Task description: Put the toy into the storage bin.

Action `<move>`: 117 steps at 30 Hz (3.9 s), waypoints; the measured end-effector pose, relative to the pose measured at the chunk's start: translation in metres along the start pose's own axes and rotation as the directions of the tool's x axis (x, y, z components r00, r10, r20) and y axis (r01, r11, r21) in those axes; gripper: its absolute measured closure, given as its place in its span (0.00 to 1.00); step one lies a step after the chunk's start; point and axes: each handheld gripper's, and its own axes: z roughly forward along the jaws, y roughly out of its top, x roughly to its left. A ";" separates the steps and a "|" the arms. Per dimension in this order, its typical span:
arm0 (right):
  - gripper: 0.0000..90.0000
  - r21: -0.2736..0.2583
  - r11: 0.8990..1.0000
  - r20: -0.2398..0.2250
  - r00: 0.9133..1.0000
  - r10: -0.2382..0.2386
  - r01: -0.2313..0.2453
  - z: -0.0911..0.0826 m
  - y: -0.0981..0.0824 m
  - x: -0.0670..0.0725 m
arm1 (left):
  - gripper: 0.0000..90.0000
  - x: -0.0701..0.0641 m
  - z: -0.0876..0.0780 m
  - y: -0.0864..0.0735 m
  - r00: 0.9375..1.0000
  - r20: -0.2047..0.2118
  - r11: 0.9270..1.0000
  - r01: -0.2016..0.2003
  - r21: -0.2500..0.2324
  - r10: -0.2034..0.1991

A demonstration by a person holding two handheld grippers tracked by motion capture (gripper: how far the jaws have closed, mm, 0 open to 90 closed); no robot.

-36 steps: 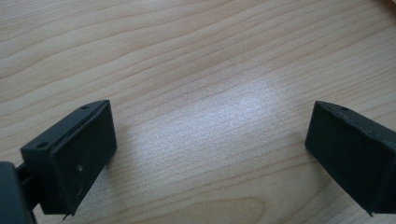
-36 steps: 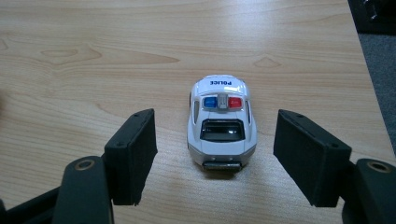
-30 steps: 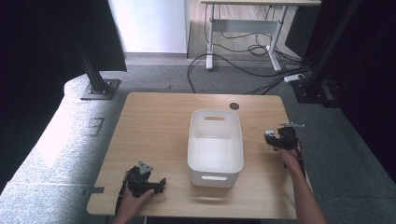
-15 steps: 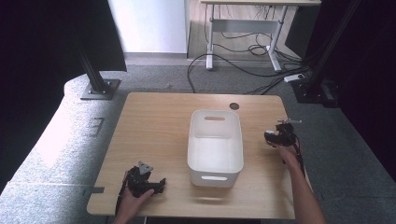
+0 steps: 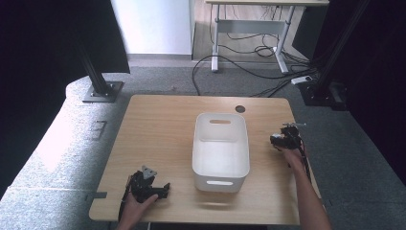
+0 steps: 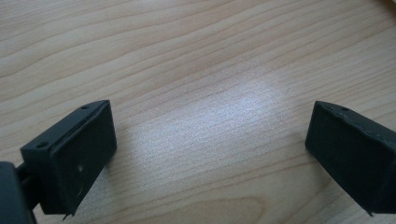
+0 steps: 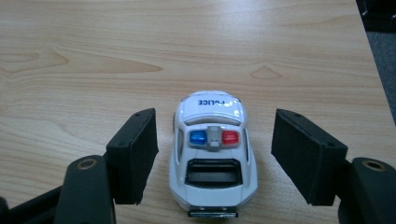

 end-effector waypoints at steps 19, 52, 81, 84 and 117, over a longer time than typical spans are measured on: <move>0.49 0.020 0.999 -0.001 0.999 0.035 -0.035 0.010 -0.002 0.000 | 0.02 0.000 0.000 0.000 1.000 -0.001 1.000 0.001 0.000 -0.001; 0.56 -0.020 0.999 -0.058 0.998 0.023 -0.025 -0.027 -0.003 0.012 | 0.02 0.000 0.000 0.000 1.000 0.000 1.000 -0.001 0.001 0.001; 0.56 -0.050 0.999 -0.060 0.998 0.015 -0.018 -0.062 0.000 0.025 | 0.02 -0.001 0.001 0.001 1.000 0.001 1.000 -0.002 0.002 0.002; 0.56 -0.059 0.998 -0.059 0.998 0.012 -0.016 -0.067 0.000 0.027 | 0.02 -0.001 0.001 0.001 1.000 0.001 1.000 -0.002 0.002 0.002; 0.56 -0.111 0.993 -0.095 0.995 0.028 -0.038 -0.095 -0.011 0.029 | 0.02 -0.001 0.001 0.001 1.000 0.002 1.000 -0.003 0.001 0.003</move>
